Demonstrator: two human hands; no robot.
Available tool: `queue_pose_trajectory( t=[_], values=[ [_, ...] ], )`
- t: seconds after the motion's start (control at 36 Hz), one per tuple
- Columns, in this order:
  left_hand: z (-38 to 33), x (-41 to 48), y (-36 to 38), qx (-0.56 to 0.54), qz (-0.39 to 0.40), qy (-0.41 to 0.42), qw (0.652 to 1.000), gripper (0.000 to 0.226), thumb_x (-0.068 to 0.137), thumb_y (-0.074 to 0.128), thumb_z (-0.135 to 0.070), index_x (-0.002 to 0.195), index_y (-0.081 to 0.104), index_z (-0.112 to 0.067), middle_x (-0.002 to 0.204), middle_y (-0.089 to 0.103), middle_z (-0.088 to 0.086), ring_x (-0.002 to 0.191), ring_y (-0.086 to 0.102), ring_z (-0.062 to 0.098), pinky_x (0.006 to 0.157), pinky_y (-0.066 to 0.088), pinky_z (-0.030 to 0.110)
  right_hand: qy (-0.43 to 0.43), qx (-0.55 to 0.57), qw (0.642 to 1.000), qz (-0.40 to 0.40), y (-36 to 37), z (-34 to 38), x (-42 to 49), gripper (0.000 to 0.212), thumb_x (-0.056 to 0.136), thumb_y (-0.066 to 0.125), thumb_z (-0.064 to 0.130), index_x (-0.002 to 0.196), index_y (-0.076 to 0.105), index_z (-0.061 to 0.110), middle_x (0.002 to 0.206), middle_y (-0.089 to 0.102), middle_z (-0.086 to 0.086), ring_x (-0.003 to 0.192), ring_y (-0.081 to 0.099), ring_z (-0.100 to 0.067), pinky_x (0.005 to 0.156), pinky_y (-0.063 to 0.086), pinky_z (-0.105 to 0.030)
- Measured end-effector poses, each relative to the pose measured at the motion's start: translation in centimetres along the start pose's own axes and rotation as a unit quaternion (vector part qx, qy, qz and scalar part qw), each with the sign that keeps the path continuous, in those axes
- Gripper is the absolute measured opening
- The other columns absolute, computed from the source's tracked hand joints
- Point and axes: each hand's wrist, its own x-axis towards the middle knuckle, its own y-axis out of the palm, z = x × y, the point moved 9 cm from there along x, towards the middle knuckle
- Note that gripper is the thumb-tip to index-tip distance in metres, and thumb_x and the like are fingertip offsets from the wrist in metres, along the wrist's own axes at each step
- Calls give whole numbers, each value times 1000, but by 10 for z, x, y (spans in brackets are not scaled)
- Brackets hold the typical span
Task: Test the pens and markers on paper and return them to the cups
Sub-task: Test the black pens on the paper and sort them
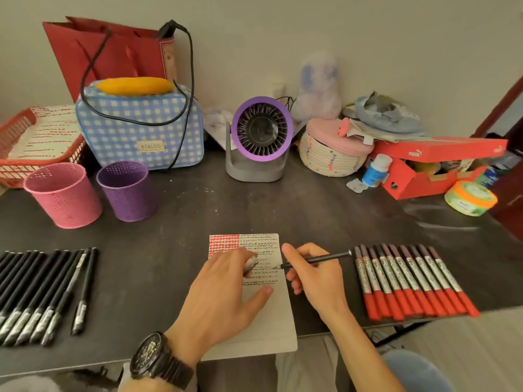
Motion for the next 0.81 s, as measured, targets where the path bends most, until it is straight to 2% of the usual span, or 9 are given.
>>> queue_pose_trajectory(
  t=[0.14,0.33,0.44,0.81],
  values=[
    [15,4,25,23,42,-15,999,57,81,51,-76,124,38,-41,127,53,-22,115,50,5,99,35,21,-42,-60,995,-70,-7,-12,3,40,91,75,22,57,55,19,46,60,-3,42,55,-6,51,43,-13],
    [21,2,27,21,11,-13,1000,58,79,55,-74,123,44,-37,116,56,-22,106,51,3,95,27,14,-57,-96,990,-82,-8,-16,5,40,88,70,6,54,50,17,46,57,-6,41,54,-2,49,39,-10],
    [21,2,27,17,16,-10,1000,59,79,56,-73,123,45,-35,117,57,-20,108,52,5,96,26,14,-57,-103,990,-71,-5,-16,6,34,87,70,6,58,52,6,47,57,-10,41,56,-1,49,39,-9],
    [20,2,27,15,25,-18,999,60,80,60,-69,125,48,-31,118,57,-19,111,52,6,97,22,12,-51,-119,989,-67,-2,-17,6,35,87,70,7,57,52,7,49,59,-10,39,53,1,44,36,-7]
  ],
)
